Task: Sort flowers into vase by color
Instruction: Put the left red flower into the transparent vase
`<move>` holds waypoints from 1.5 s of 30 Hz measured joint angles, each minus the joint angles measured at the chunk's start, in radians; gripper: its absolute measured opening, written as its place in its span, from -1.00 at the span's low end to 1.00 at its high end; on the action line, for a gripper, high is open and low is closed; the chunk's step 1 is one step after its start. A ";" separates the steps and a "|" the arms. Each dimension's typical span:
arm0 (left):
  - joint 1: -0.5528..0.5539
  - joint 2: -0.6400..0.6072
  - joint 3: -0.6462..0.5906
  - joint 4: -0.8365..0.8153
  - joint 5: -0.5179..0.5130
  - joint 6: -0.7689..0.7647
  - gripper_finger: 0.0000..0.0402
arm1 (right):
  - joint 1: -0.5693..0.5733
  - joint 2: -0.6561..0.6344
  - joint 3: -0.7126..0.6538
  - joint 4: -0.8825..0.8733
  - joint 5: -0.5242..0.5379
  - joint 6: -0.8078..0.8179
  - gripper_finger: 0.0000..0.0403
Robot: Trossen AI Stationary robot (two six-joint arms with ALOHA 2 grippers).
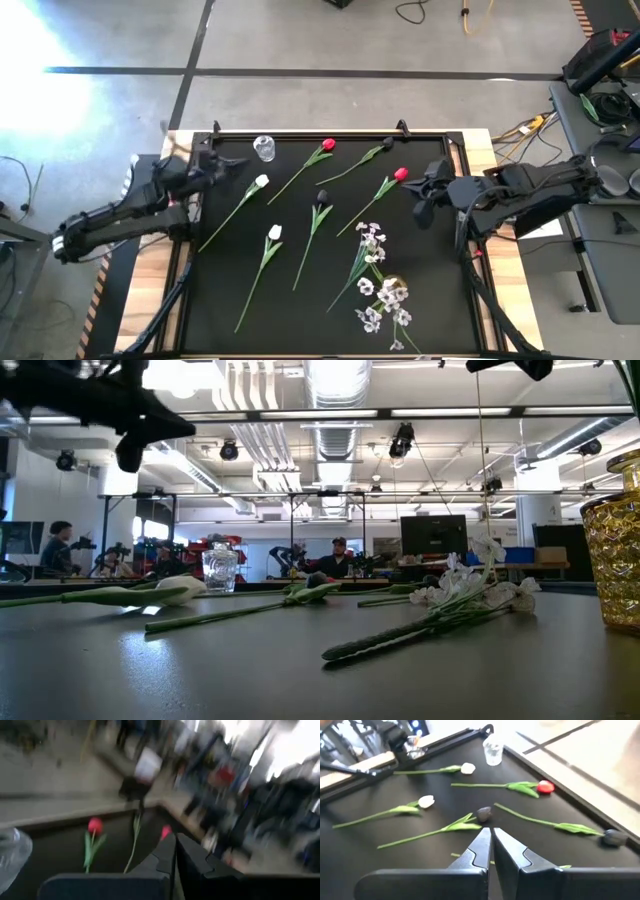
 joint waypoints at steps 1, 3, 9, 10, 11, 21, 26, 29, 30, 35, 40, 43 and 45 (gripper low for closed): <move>0.000 0.058 0.055 -0.065 0.023 0.022 -1.00 | 0.000 -0.001 -0.002 0.000 0.023 0.002 -0.94; 0.000 0.177 0.163 -0.194 0.063 0.073 -1.00 | -0.001 0.000 -0.007 -0.002 0.079 0.024 -0.94; 0.020 0.518 0.429 -0.489 0.092 0.272 -1.00 | -0.019 0.009 -0.009 0.001 0.131 0.086 -0.94; 0.031 0.574 0.469 -0.510 0.097 0.312 -1.00 | -0.021 0.010 -0.009 0.004 0.131 0.091 -0.94; 0.043 0.632 0.510 -0.526 0.112 0.350 -1.00 | -0.023 0.011 -0.010 0.008 0.131 0.091 -0.94; 0.116 1.134 0.951 -0.709 0.228 0.624 -1.00 | -0.034 0.017 -0.011 0.022 0.123 0.084 -0.94; 0.136 1.324 1.144 -0.809 0.253 0.697 -1.00 | -0.034 0.018 -0.011 0.022 0.106 0.078 -0.94; 0.153 1.419 1.247 -0.843 0.249 0.718 -1.00 | -0.034 0.018 -0.011 0.018 0.101 0.072 -0.94; 0.160 1.450 1.280 -0.859 0.248 0.720 -1.00 | -0.034 0.018 -0.011 0.017 0.100 0.072 -0.94; 0.195 1.592 1.403 -0.977 0.209 0.721 -1.00 | -0.034 0.018 -0.011 0.014 0.097 0.071 -0.94; 0.223 1.687 1.459 -0.988 0.112 0.729 -0.99 | -0.034 0.018 -0.018 0.014 0.097 0.071 -0.94; 0.235 1.733 1.501 -0.988 0.113 0.737 -0.92 | -0.034 0.018 -0.022 0.013 0.097 0.072 -0.94; 0.236 1.763 1.537 -0.998 0.116 0.747 -0.85 | -0.034 0.018 -0.023 0.014 0.097 0.072 -0.94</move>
